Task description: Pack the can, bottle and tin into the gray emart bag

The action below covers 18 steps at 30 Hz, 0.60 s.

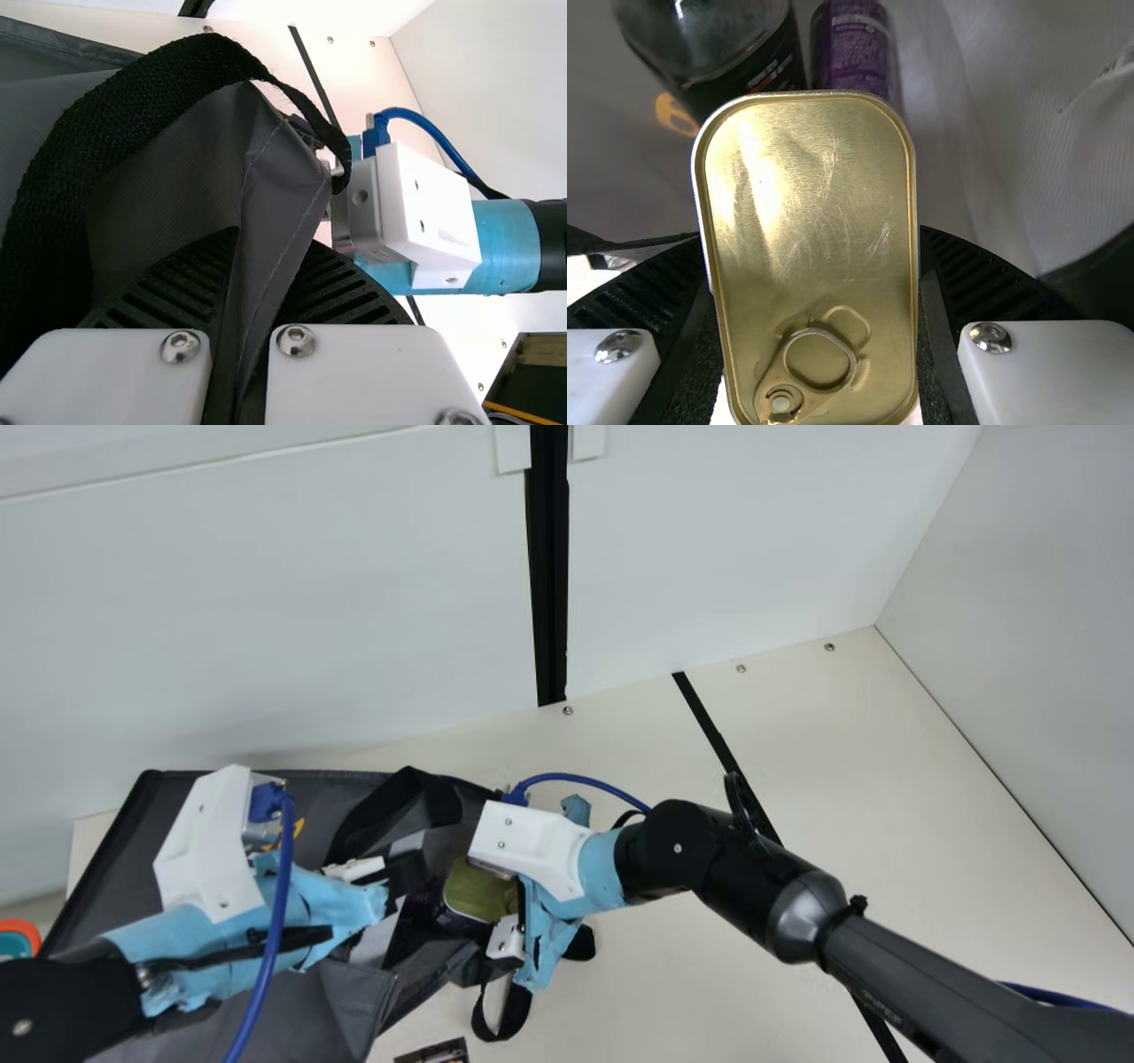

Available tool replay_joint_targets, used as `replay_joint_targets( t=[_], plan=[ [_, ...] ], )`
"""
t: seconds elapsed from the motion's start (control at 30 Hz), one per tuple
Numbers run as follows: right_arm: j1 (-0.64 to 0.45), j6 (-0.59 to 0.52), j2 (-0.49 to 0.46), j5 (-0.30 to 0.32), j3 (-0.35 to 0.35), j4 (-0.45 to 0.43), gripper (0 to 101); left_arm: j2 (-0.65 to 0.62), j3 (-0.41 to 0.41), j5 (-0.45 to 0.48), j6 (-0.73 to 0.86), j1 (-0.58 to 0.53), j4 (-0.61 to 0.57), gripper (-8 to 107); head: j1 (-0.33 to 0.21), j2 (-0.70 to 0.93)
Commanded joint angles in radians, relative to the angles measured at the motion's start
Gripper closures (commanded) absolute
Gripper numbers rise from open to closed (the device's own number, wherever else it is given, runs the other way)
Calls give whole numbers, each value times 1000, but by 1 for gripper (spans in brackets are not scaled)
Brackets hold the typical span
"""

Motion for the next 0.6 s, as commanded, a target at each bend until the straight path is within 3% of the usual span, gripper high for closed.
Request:
replay_joint_targets(
  t=[0.0, 0.57],
  plan=[
    [-3, -2, 8, -5, -8, 3, 101, 0, 0, 0, 0, 0, 0, 89, -23, -1],
    [-15, -43, 73, -17, -71, 35, 101, 0, 0, 0, 0, 0, 0, 89, -23, -1]
  ],
)
